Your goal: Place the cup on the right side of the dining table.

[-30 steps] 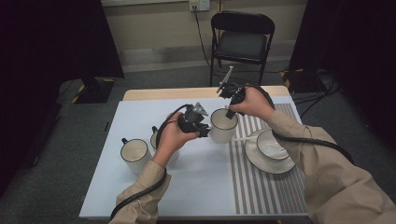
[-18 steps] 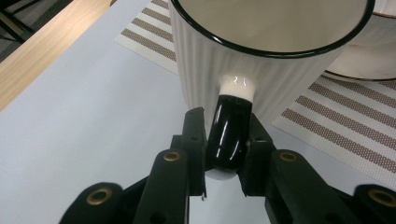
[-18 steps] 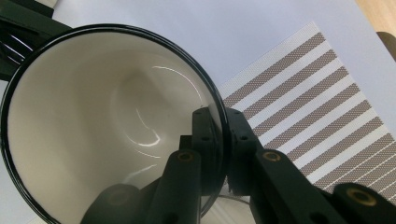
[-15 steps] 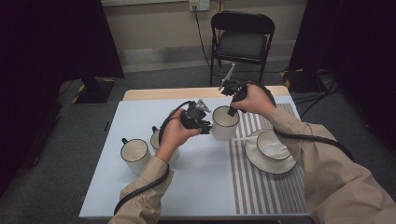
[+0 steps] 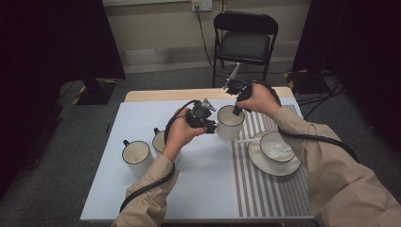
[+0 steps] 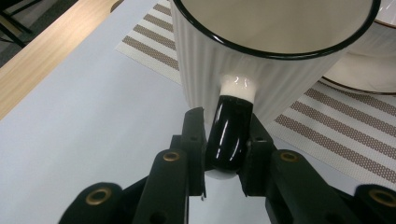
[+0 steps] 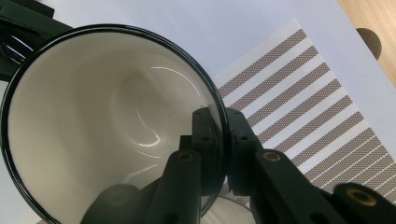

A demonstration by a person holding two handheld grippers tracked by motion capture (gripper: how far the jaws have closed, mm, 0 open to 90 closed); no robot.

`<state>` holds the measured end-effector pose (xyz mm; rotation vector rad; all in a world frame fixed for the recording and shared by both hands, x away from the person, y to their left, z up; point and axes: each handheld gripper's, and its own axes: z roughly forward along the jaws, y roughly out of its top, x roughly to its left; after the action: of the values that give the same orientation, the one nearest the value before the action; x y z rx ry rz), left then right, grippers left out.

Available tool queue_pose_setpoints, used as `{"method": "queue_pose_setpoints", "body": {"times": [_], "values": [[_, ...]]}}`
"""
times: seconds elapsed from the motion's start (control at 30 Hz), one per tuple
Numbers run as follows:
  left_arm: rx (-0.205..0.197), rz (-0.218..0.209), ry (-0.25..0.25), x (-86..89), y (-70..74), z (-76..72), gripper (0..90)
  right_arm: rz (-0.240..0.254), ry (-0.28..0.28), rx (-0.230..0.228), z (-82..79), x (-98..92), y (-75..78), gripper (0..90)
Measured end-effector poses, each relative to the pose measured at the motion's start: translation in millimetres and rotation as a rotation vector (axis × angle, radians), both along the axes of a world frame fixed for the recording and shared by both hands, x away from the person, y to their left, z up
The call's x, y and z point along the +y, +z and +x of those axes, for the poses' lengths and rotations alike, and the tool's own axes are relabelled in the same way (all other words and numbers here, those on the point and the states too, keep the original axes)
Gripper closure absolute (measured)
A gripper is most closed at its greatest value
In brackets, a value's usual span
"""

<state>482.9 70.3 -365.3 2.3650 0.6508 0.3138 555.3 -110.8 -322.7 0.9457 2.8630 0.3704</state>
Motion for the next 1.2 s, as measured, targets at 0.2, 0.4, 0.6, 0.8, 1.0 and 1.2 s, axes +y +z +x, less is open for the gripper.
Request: {"method": "queue_pose_setpoints", "body": {"times": [0.2,0.4,0.6,0.8,1.0,1.2], "values": [[0.0,0.007,0.002,-4.0,0.2,5.2,75.3,0.001,-0.007,-0.001,4.0,-3.8,-0.5,84.6],[-0.007,0.015,0.001,-8.1,0.0,9.6,75.3,0.003,-0.014,-0.007,7.5,-7.5,-1.0,84.6],[-0.013,0.019,0.004,-11.9,1.5,14.0,75.2,0.01,-0.024,-0.011,11.2,-11.6,-0.4,84.6],[-0.014,0.025,0.007,-15.5,1.9,18.6,75.0,0.011,-0.027,-0.017,14.9,-15.0,-0.1,84.6],[-0.019,0.021,0.004,-19.9,1.4,23.2,74.9,0.007,-0.036,-0.019,18.4,-19.1,-0.4,84.6],[-0.022,0.032,0.005,-24.5,1.6,27.5,74.6,0.005,-0.046,-0.026,20.9,-23.0,0.3,84.6]]}}
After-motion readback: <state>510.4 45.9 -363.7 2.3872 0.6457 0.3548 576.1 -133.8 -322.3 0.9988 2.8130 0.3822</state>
